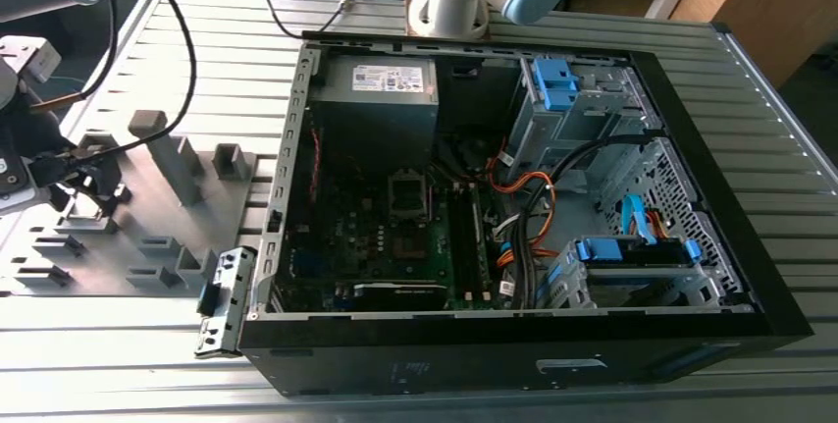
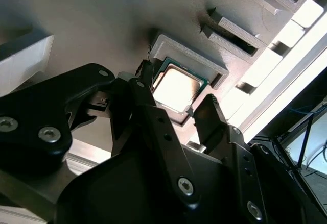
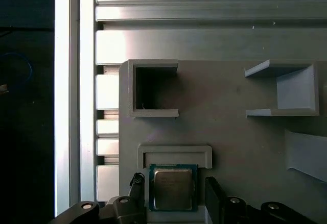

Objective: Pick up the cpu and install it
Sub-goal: 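Pick up the cpu and move it towards the insertion slot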

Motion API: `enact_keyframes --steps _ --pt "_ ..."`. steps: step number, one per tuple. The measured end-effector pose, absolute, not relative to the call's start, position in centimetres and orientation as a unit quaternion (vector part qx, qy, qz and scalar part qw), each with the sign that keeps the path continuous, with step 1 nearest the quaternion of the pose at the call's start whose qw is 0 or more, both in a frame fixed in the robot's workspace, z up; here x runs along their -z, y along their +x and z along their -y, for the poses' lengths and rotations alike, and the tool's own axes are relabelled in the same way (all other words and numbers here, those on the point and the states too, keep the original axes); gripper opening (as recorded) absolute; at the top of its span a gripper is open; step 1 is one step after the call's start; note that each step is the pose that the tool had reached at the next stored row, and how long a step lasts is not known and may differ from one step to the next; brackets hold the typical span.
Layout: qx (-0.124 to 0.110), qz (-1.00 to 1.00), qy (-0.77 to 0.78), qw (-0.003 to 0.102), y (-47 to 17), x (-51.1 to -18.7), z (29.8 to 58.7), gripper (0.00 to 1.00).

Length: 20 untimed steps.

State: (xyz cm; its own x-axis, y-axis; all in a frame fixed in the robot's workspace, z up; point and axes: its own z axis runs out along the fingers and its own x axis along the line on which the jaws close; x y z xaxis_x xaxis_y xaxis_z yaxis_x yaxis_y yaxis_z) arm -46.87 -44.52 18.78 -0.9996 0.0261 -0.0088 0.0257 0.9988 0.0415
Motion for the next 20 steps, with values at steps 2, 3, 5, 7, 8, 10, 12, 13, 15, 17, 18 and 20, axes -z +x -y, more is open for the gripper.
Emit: enact_keyframes --steps 2,3,5,7,8,10,12,13,15,17,18,20 --pt "-0.021 -1.000 0.004 0.005 -46.86 -18.76 44.52 0.59" --pt "-0.021 -1.000 0.002 0.004 -46.86 -18.75 44.52 0.59" --pt "-0.021 -1.000 -0.001 0.005 -46.86 -18.66 44.51 0.59" --pt "-0.021 -1.000 -0.001 0.004 -46.86 -18.60 44.52 0.59" --pt "-0.021 -1.000 -0.001 0.004 -46.86 -18.58 44.52 0.59" --pt "-0.021 -1.000 -0.001 0.004 -46.86 -18.58 44.52 0.59" --pt "-0.021 -1.000 -0.001 0.004 -46.86 -18.57 44.52 0.59" --pt "-0.021 -1.000 -0.001 0.004 -46.86 -18.57 44.52 0.59" --pt "-0.021 -1.000 -0.001 0.004 -46.86 -18.57 44.52 0.59" --pt "-0.021 -1.000 -0.001 0.004 -46.86 -18.56 44.52 0.59" --pt "-0.021 -1.000 -0.001 0.004 -46.86 -18.56 44.52 0.59" --pt "-0.021 -1.000 -0.001 0.004 -46.86 -18.56 44.52 0.58"
